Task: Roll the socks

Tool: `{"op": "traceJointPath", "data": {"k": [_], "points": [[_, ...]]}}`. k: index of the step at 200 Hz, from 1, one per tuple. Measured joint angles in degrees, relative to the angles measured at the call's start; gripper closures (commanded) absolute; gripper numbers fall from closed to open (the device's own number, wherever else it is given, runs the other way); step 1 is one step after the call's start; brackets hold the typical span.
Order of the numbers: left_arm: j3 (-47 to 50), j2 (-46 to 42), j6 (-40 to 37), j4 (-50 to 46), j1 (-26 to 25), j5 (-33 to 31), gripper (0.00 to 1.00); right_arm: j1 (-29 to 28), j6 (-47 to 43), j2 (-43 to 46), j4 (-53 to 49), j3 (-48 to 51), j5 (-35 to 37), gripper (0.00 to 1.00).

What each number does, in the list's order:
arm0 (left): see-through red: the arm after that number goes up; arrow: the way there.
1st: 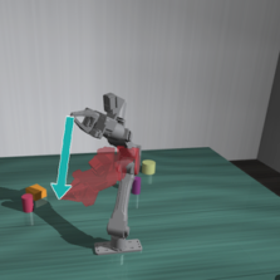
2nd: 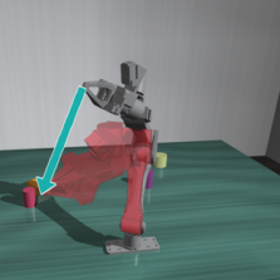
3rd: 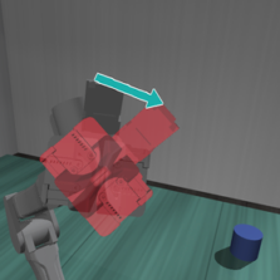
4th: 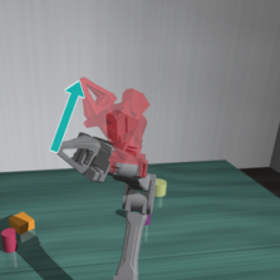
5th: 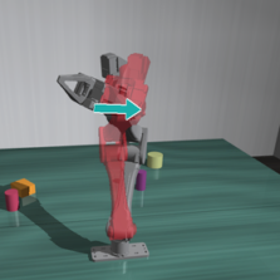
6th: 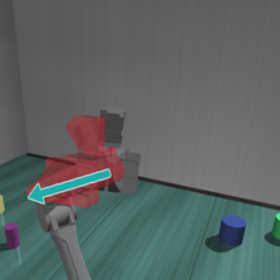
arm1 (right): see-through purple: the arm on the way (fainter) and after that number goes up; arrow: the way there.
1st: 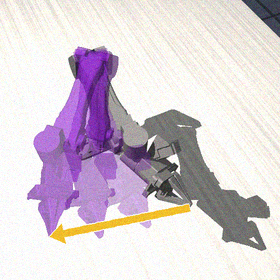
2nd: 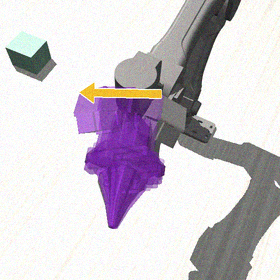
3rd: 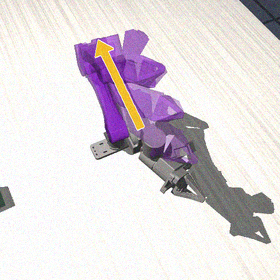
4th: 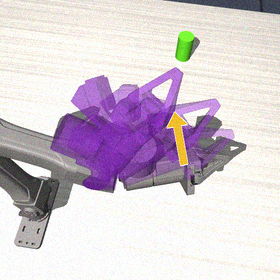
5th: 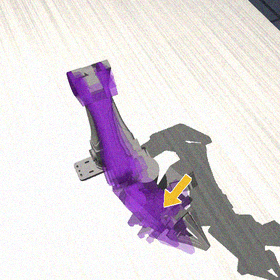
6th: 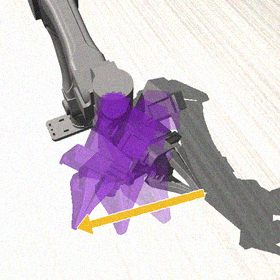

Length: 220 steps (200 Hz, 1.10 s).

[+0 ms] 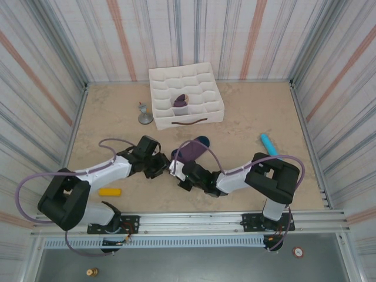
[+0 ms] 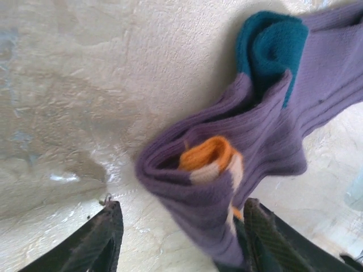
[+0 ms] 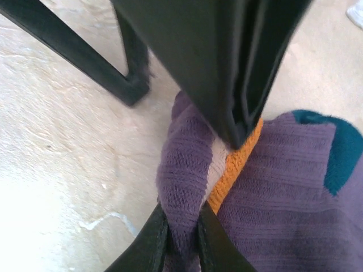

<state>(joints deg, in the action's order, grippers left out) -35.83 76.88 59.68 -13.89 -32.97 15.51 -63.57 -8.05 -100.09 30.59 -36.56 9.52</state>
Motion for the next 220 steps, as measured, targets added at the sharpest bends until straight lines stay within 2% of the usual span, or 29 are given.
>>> {"op": "traceJointPath", "data": {"k": [51, 92, 129, 159, 183, 220], "points": [[2.3, -5.6, -2.0, -1.2, 3.3, 3.3, 0.27, 5.8, 4.6, 0.0, -3.2, -2.0, -7.5, 0.99], [5.5, -10.7, -2.0, 0.2, 4.0, 4.0, 0.27, 13.3, 10.4, -0.3, -5.9, -3.4, -21.5, 1.00], [6.6, -9.8, -1.9, 4.9, 4.0, 5.1, 0.29, 22.9, 18.1, -4.6, -8.1, -7.2, -38.6, 1.00], [6.9, -7.5, -1.5, 9.1, 3.5, 5.1, 0.32, 28.2, 25.4, -7.8, -6.5, -7.6, -50.4, 1.00], [6.9, -5.1, -1.4, 11.6, 2.6, 5.0, 0.33, 31.0, 30.9, -9.9, -6.2, -8.0, -56.2, 1.00], [5.3, 0.5, -1.3, 13.9, 0.9, 4.4, 0.36, 33.3, 38.0, -12.8, -9.2, -11.0, -61.1, 1.00]]}}
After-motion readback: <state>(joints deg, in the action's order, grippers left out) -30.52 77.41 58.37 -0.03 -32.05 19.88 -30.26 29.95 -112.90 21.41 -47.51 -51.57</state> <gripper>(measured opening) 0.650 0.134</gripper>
